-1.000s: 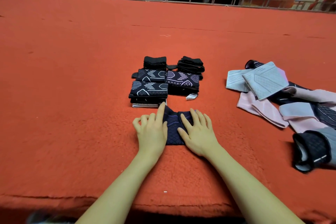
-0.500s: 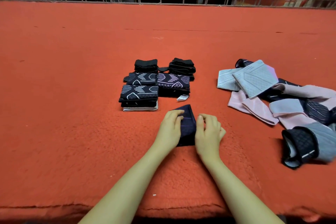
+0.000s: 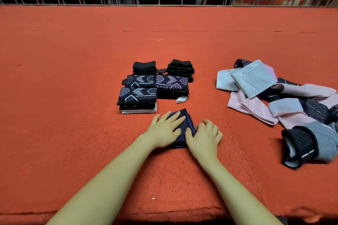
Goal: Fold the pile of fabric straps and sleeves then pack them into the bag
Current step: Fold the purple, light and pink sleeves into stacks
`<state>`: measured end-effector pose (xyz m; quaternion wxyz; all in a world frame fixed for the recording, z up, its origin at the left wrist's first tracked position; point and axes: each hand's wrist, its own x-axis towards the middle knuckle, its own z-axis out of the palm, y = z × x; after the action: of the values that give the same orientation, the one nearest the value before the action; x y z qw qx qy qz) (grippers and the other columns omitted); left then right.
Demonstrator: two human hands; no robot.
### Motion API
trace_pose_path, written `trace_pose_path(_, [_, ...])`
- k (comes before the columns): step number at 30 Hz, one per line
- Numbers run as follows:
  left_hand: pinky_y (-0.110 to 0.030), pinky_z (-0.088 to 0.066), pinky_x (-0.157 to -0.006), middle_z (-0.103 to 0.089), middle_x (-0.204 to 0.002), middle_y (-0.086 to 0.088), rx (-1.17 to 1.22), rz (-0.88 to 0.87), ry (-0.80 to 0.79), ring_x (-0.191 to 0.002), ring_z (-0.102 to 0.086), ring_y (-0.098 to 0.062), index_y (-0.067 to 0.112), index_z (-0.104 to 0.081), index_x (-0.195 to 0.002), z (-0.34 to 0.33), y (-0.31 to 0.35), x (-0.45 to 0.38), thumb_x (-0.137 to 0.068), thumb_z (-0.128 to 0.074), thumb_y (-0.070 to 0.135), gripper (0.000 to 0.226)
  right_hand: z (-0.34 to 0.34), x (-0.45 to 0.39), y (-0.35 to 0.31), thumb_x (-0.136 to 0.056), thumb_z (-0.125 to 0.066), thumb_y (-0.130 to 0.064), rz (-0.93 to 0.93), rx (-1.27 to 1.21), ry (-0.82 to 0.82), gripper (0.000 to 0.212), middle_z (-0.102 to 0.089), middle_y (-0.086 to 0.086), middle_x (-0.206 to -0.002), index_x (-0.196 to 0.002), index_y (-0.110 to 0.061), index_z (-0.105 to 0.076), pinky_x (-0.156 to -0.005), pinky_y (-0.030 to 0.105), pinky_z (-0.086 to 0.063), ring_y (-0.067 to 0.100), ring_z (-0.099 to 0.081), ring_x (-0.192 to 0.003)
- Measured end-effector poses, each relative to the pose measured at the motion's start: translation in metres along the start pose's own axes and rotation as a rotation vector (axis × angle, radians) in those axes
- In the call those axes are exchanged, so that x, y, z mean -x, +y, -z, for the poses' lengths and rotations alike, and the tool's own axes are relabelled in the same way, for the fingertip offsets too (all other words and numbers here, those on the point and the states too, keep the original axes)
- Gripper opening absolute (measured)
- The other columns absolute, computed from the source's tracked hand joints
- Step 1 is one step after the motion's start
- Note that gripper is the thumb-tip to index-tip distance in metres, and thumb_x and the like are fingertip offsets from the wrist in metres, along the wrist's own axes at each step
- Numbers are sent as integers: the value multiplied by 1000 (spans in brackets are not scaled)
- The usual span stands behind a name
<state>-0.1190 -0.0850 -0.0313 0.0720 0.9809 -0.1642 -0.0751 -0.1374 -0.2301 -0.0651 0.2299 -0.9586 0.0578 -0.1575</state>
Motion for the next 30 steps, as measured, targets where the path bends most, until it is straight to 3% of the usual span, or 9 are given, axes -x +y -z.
trace_pose_path(4, [-40,-1,-117,2,-160,11,28,-60,56,-147,-1,-14,34,-6,-152,2,-4,0,-104,-26,34,52,-2,0,2,-91,-56,-34,46,-94,21,27,-42,9,-139,-101,-9,-62,-102,36,-12,28,-32,-129])
trace_pose_path(7, [-36,-14,-113,-1,-161,4,83,-99,271,-145,-16,-15,31,-8,-152,7,-10,-4,-102,-31,33,54,2,-5,-2,-84,-60,-27,150,-226,178,17,-54,8,-125,-93,-13,-62,-91,33,-19,30,-47,-115])
trace_pose_path(10, [-43,-30,-106,-20,-158,-8,23,-136,465,-138,-33,-26,26,-31,-148,23,-17,-10,-97,-26,39,54,15,-23,-9,-78,-62,-27,290,-319,261,17,-58,1,-115,-92,-19,-62,-79,24,-16,17,-45,-107])
trace_pose_path(13, [-46,-42,-95,-46,-144,-6,-138,-197,593,-125,-51,-28,21,-54,-134,34,-27,-17,-92,-34,36,49,30,-47,-14,-77,-62,-29,458,-387,245,18,-61,-6,-112,-95,-29,-59,-78,22,-16,10,-44,-104])
trace_pose_path(16, [-43,-36,-90,-67,-115,5,-130,-284,670,-111,-61,-24,23,-61,-118,37,-35,-20,-88,-45,30,35,34,-63,-13,-76,-63,-29,559,-348,222,20,-61,-10,-108,-96,-31,-62,-78,23,-16,11,-44,-103])
trace_pose_path(19, [-36,-28,-84,-71,-96,9,-202,-262,766,-97,-64,-22,23,-67,-104,30,-35,-19,-84,-46,31,30,31,-67,-10,-76,-63,-30,595,-264,215,27,-61,-12,-104,-101,-36,-56,-77,24,-15,11,-44,-99])
trace_pose_path(26, [-38,-33,-86,-71,-108,-1,-273,-264,858,-97,-66,-22,20,-74,-92,-1,-30,-15,-82,-51,32,28,17,-63,25,-79,-49,-53,623,-64,150,46,-65,-5,-121,-109,-25,-70,-79,24,-10,12,-44,-108])
trace_pose_path(30, [-35,-33,-86,-71,-105,1,-195,-326,838,-96,-65,-19,18,-74,-92,-12,-30,-13,-82,-52,35,30,14,-61,33,-81,-50,-52,681,-124,133,39,-70,-9,-110,-101,-28,-73,-81,27,-14,7,-47,-108])
